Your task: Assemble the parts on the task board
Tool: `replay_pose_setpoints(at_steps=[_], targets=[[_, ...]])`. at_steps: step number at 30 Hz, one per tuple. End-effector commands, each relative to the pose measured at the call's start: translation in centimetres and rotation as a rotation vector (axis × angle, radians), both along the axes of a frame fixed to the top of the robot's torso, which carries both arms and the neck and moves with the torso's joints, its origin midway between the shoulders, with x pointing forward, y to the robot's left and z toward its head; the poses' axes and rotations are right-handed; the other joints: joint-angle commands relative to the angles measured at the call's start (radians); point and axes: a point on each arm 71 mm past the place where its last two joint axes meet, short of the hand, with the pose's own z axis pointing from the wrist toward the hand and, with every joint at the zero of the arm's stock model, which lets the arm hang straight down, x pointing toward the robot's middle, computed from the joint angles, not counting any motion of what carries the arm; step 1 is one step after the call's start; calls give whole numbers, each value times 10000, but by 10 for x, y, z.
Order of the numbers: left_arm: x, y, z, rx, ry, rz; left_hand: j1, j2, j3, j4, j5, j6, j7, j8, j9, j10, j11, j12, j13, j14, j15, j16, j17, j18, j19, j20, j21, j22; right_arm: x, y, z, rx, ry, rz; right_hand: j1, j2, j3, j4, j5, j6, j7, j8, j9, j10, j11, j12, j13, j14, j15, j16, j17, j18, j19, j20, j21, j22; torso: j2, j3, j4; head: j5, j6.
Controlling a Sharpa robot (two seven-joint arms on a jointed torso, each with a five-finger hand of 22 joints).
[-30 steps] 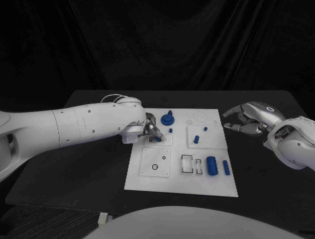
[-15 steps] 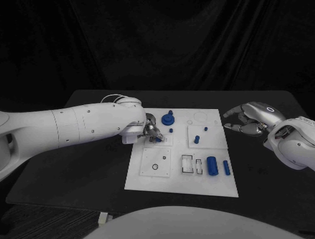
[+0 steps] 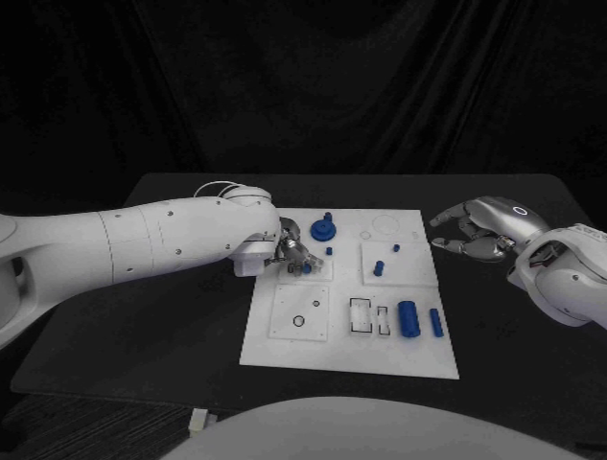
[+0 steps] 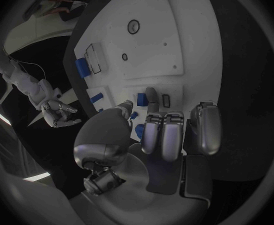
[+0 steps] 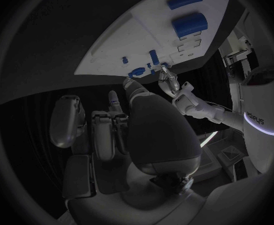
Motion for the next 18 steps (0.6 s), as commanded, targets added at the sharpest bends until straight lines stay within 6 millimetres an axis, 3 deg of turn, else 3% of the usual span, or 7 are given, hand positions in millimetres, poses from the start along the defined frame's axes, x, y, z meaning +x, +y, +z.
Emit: replay_pose_setpoints(at_steps=[1,10,14,18], targets=[[-4,1,-8,115,233,-41,-118,0,-178,95,-44,-478,400,-1094,-212,1046,111,27,2631,1039,106,27,2635,114,1,82,-31,1288,0,-1,-2,-90,124,-173,84,8,-7,-56,67,61,-13,-47,-12,1023,61,26,2635,1058,31,26,2634,170,-73,-19,-47,1678,3,3,-1,-13,-2],[-1,1,-7,39,33,134,-294,47,-470,226,-54,-337,396,-1151,-297,1046,118,27,2631,1039,120,27,2635,106,33,108,-8,1333,0,-2,-2,-113,166,-184,89,5,-1,-64,88,64,-12,-50,-15,1023,62,26,2635,1058,32,26,2634,171,-74,-19,-50,1678,-3,-4,3,-61,-2],[-1,2,-7,-38,-80,212,-93,224,-459,123,-38,-208,367,-1115,-292,1046,100,27,2631,1039,112,27,2635,107,46,111,-5,1353,-1,-2,-3,-121,184,-194,89,5,-1,-64,88,64,-12,-50,-15,1023,62,26,2635,1058,32,26,2634,171,-74,-19,-50,1678,-8,5,2,-75,-2],[-3,2,-4,-325,-378,354,205,213,-481,-18,-24,-136,342,-1069,-264,1046,81,27,2631,1039,99,27,2635,99,89,107,22,1391,-1,-4,-2,-126,185,-221,93,3,6,-71,115,68,-10,-54,-19,1023,63,26,2635,1058,33,26,2634,173,-78,-19,-63,1674,11,-4,0,-95,-2]])
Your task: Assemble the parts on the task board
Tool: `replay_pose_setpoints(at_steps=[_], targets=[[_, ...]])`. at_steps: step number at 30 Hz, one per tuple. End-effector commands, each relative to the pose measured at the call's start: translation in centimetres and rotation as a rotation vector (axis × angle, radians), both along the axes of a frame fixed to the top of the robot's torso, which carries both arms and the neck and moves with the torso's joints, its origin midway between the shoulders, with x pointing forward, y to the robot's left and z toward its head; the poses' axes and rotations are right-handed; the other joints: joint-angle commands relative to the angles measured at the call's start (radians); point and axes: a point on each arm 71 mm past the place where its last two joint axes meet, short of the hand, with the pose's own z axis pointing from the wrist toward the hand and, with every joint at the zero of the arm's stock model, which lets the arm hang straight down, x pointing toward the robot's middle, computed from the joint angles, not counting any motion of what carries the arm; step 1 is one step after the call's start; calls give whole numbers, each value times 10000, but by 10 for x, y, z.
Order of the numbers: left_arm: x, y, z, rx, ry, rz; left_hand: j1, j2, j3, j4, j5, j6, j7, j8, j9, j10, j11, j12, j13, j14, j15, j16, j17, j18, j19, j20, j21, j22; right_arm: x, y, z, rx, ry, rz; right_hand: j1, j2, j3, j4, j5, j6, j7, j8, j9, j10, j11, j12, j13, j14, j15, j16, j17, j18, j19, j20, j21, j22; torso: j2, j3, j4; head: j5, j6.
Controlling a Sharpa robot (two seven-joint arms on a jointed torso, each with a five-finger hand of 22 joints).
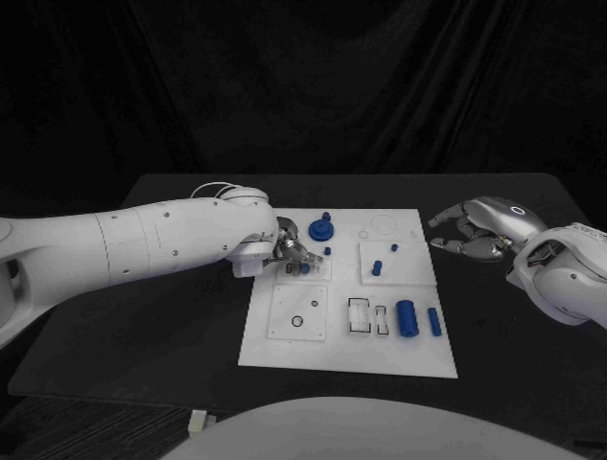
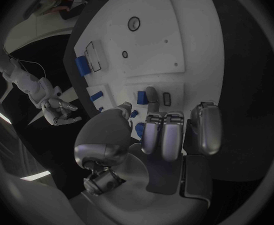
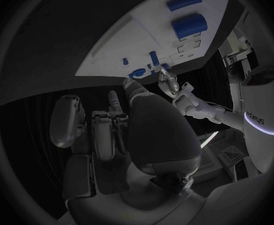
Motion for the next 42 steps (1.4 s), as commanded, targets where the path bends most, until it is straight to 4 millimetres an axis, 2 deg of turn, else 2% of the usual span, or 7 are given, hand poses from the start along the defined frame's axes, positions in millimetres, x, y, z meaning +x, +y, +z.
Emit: replay_pose_setpoints(at_steps=[1,8,15,21,24,26,42], targets=[[-4,2,-4,-266,-333,277,349,-12,34,-200,-12,-185,276,-948,66,1047,5,26,2631,1038,23,27,2635,96,81,49,31,1405,-1,-2,-2,-78,102,-187,93,4,-5,-60,62,69,-10,-54,-20,1023,63,26,2629,1058,33,26,2635,173,-78,-19,-64,1676,11,-4,2,-15,-2],[-9,9,10,-585,-1119,424,1113,-139,-27,-609,99,-355,265,-821,220,1047,-14,26,2631,1038,-4,27,2635,84,160,23,53,1470,-1,-4,-1,-82,97,-229,63,-9,-14,-48,74,72,-7,-60,-25,1023,67,26,2629,1058,35,26,2635,172,-77,-18,-64,1676,-16,12,-10,-50,-2],[-11,15,39,-726,-2414,187,1503,-209,-70,-826,183,-496,272,-757,295,1047,-14,26,2631,1038,-11,27,2635,80,192,17,48,1494,-2,-6,-1,-78,74,-305,-4,-21,-30,-14,78,80,-7,-71,-34,1023,68,26,2629,1058,37,26,2635,172,-77,-16,-70,1676,-7,9,10,-53,-2],[-14,13,54,-986,-3770,-180,1746,-177,-123,-877,431,-780,362,-980,91,1047,60,26,2631,1038,40,27,2635,105,116,50,-63,1454,-2,-8,0,-45,25,-297,-17,-21,-32,-7,80,81,-7,-73,-36,1023,69,26,2629,1058,37,26,2635,171,-74,-15,-64,1678,12,-18,20,-30,-2],[-15,12,53,-963,-3905,-285,1729,-142,-199,-774,468,-786,406,-1151,-189,1047,93,26,2631,1038,69,27,2635,108,113,77,-85,1461,-2,-8,0,-41,17,-293,-40,-16,-34,7,88,82,-7,-78,-40,1023,69,26,2629,1058,37,26,2635,170,-71,-15,-59,1679,14,-18,30,-22,-2],[-15,12,50,-885,-3854,-339,1750,-108,-237,-721,478,-710,414,-1246,-412,1047,103,26,2631,1038,80,27,2635,111,110,91,-103,1465,-2,-7,0,-37,13,-279,-40,-16,-34,7,88,82,-7,-78,-40,1023,69,26,2629,1058,37,26,2635,170,-71,-15,-59,1679,-1,-7,6,13,-2],[-21,13,25,-275,-3015,-453,1772,-70,-313,-658,557,-480,395,-1348,-784,1047,93,26,2631,1038,76,27,2635,120,95,97,-148,1468,-3,-8,-1,-41,29,-266,-54,-5,-26,17,115,85,-6,-84,-45,1023,69,26,2629,1058,38,26,2635,171,-72,-14,-67,1678,6,-1,-9,40,-2]])
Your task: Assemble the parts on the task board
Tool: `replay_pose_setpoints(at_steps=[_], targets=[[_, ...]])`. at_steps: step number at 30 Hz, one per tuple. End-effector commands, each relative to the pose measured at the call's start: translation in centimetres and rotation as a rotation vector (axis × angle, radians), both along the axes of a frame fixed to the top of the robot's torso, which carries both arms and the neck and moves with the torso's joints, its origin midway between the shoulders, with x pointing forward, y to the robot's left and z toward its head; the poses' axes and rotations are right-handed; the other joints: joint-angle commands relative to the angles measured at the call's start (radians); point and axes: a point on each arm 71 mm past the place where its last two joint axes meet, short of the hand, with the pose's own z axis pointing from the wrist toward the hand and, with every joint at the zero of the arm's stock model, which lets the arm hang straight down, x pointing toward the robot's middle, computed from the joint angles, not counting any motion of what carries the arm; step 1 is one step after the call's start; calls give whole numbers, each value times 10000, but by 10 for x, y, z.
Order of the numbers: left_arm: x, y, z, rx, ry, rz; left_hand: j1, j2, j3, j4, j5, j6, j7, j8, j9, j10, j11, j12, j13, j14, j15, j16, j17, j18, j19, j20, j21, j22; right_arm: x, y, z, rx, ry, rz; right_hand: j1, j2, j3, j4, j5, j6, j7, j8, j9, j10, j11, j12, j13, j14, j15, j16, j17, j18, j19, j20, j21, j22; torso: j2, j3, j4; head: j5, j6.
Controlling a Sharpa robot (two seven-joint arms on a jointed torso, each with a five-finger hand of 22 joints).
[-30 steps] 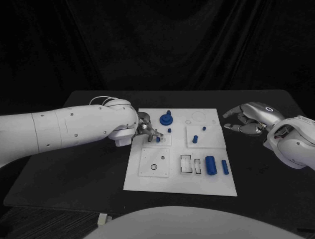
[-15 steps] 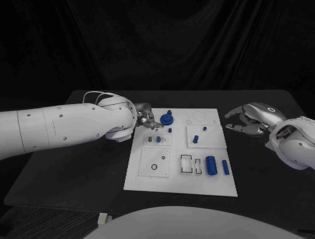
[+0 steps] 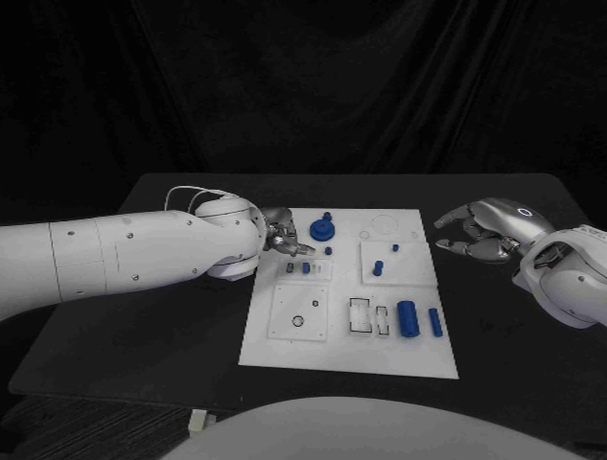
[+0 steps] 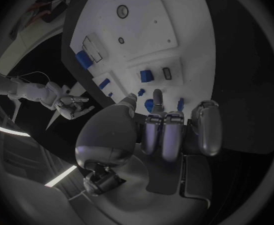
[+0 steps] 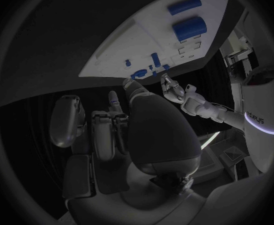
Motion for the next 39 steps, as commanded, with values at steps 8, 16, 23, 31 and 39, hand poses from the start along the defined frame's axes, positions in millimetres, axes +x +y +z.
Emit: replay_pose_setpoints(at_steps=[8,16,23,31,39], targets=[[-3,-5,-7,260,312,-351,-13,81,-40,46,56,221,-19,-43,-138,1057,19,27,2631,1039,69,27,2635,118,-23,43,-64,1479,0,0,-1,3,-14,-93,-56,-1,-21,17,54,88,-7,-49,-17,1023,69,26,2633,1058,38,26,2635,170,-70,-14,-17,1674,-4,12,-18,-10,-2],[-5,-7,-11,361,513,-469,-16,114,-60,71,66,370,-50,-20,-225,1057,-4,27,2631,1039,55,27,2635,118,-15,32,-67,1489,0,0,-2,-3,-10,-100,-56,0,-15,14,70,92,-7,-51,-20,1023,69,26,2633,1058,38,26,2635,173,-75,-13,-31,1670,-8,12,1,-32,-2],[-5,-10,-13,439,636,-562,18,148,-55,65,85,475,-80,0,-283,1057,-27,27,2631,1039,38,27,2635,118,-10,21,-72,1496,0,1,-3,-1,1,-86,-50,2,-8,9,85,95,-7,-53,-21,1023,68,26,2633,1058,38,26,2635,172,-71,-13,-24,1672,-7,11,-9,-21,-2],[-5,-12,-14,491,701,-610,73,175,-36,36,128,535,-101,11,-324,1057,-45,27,2631,1039,23,27,2635,115,4,9,-65,1507,0,1,-3,-1,12,-74,-50,2,-8,9,85,95,-7,-53,-21,1023,68,26,2633,1058,38,26,2635,172,-71,-13,-24,1672,-1,13,-9,-32,-2],[-4,-14,-16,546,757,-635,108,192,-24,17,151,576,-115,22,-347,1057,-56,27,2631,1039,14,27,2635,119,-7,0,-80,1502,-1,1,-3,8,11,-61,-41,3,3,-1,109,102,-8,-55,-24,1023,68,26,2633,1058,38,26,2635,172,-72,-13,-29,1671,2,15,-4,-45,-2]])
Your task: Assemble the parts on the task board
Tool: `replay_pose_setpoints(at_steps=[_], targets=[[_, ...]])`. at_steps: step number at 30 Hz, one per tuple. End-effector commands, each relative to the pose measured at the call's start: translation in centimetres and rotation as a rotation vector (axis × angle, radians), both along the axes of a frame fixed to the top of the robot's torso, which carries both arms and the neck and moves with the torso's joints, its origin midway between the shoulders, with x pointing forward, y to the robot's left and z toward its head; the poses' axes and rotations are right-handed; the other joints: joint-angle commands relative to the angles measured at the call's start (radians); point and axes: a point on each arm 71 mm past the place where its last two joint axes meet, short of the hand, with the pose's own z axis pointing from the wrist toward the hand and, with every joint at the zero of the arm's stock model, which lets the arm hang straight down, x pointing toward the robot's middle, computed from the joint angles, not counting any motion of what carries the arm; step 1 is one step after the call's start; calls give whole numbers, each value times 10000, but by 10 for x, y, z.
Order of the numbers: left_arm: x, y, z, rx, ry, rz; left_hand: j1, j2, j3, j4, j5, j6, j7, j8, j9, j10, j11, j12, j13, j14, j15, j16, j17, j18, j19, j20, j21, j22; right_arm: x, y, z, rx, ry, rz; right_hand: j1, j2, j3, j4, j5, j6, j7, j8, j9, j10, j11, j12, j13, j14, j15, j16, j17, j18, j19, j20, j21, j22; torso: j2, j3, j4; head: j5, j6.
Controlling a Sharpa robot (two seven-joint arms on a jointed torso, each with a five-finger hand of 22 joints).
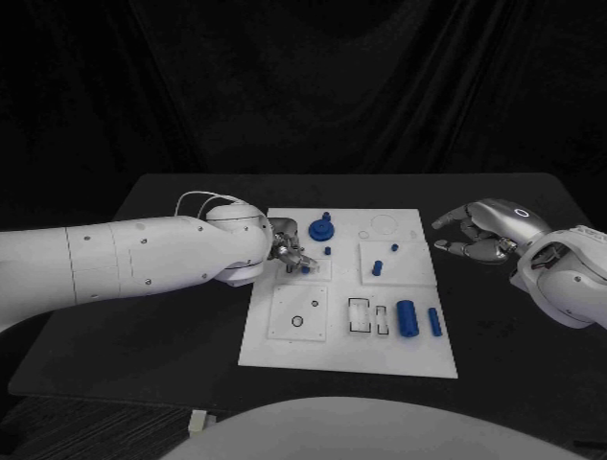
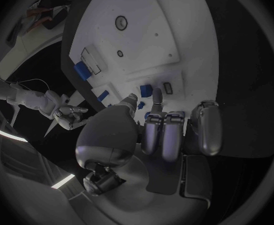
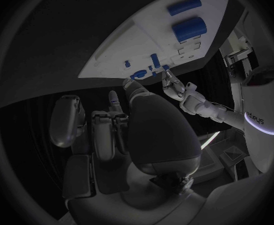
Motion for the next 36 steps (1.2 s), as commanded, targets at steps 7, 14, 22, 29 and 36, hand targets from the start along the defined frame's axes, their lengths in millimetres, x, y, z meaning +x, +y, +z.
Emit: replay_pose_setpoints(at_steps=[7,14,22,29,36], targets=[[0,-3,-3,109,185,-178,105,131,41,-71,161,145,-11,23,-78,1061,-76,27,2631,1039,-9,27,2635,120,-7,-21,-53,1508,-1,-1,0,14,-30,-87,-41,3,3,-1,36,66,28,-55,-9,1023,68,26,2635,1058,38,26,2635,172,-72,-13,-29,1676,2,-1,-3,-40,-2],[0,-5,-5,145,257,-231,191,161,79,-132,408,171,-25,7,-164,1061,-94,27,2631,1039,-29,27,2635,122,-11,-44,-74,1512,-1,-1,0,18,-39,-89,-33,5,17,-11,67,78,29,-58,-13,1023,69,26,2635,1058,38,26,2635,177,-79,-13,-52,1671,-6,-4,-6,-50,-2],[0,-7,-8,164,346,-309,262,197,127,-184,581,190,-39,-1,-221,1061,-107,27,2631,1039,-40,27,2635,120,-3,-58,-77,1524,0,-1,-1,63,-22,-83,-28,3,22,-16,79,81,30,-59,-14,1023,69,26,2635,1058,38,26,2635,175,-76,-13,-46,1672,-3,-3,-5,-39,-2],[0,-7,-9,171,382,-334,479,210,261,-377,959,212,-74,-11,-329,1061,-137,27,2631,1039,-68,27,2635,118,10,-85,-90,1544,0,0,-1,86,-15,-90,-27,0,24,-19,84,82,30,-60,-15,1023,69,26,2635,1058,38,26,2635,178,-81,-13,-60,1669,2,-5,-4,-33,-2],[0,-7,-9,37,309,-377,736,231,538,-643,1609,240,-121,-3,-452,1061,-182,27,2631,1039,-107,27,2635,120,18,-125,-119,1569,0,-1,-2,86,-4,-102,-16,-2,33,-30,101,88,32,-62,-17,1023,70,26,2635,1058,38,26,2635,178,-81,-13,-62,1668,-6,-3,3,-40,-2]])
